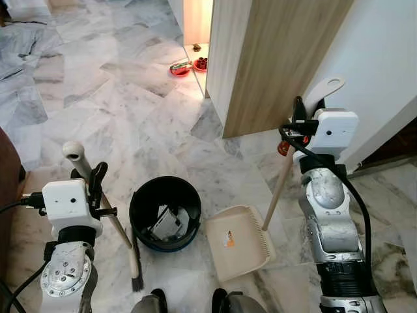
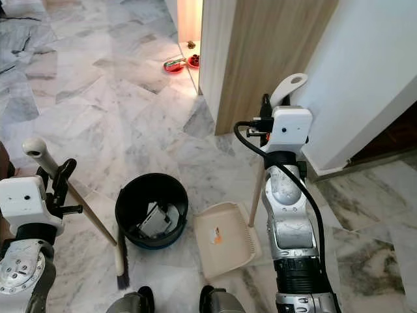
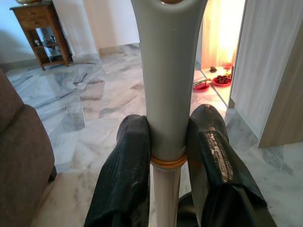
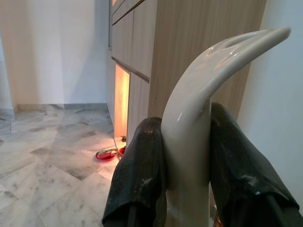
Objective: Sweep floor
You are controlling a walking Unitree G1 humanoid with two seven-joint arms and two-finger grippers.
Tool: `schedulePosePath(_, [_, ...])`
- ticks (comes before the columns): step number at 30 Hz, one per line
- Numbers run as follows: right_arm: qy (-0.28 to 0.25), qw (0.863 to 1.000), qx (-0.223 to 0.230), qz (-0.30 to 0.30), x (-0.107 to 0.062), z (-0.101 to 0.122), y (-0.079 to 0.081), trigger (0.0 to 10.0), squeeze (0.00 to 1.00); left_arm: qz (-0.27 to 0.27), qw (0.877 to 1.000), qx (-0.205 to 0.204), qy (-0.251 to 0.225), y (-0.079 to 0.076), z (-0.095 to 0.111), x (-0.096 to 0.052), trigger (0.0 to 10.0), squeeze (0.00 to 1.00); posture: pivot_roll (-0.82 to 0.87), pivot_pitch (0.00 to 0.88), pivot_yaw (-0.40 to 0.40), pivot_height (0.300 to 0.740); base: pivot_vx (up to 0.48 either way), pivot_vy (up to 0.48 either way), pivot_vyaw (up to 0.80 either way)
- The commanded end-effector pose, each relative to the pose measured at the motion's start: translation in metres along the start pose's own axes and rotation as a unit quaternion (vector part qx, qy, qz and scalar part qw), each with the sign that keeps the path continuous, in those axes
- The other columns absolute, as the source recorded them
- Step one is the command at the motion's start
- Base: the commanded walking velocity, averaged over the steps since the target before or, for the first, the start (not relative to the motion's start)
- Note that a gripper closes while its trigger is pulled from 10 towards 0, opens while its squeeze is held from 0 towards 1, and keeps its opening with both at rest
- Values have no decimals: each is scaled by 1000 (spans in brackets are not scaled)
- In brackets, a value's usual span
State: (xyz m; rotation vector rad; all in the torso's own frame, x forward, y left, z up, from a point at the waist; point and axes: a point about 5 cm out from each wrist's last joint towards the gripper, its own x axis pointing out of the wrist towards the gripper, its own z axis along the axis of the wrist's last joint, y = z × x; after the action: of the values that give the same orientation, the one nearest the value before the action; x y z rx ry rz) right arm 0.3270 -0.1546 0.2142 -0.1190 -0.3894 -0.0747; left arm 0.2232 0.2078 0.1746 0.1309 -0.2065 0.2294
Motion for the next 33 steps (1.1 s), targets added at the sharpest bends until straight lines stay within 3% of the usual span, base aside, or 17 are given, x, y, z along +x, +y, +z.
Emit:
schedulePosePath(1, [-24,1000,1,-2,1,10,1,10000,0,-11,1000,-4,-14,-2,4,2,10000,0,-156,171,-39,740,0,0,0])
schedulePosePath(15, [-34,999,4,1,4,15,3,10000,0,-22,1000,-8,-15,-5,3,5,10000,0,-173,169,-30,740,0,0,0])
schedulePosePath(23, [-36,999,14,8,8,18,9,10000,0,-14,1000,-2,-22,-2,7,11,10000,0,-86,205,-11,740,-30,0,0])
schedulePosePath(33, [-46,998,27,36,13,25,19,10000,0,1,1000,5,-27,2,10,7,10000,0,-43,227,-39,740,-254,0,0])
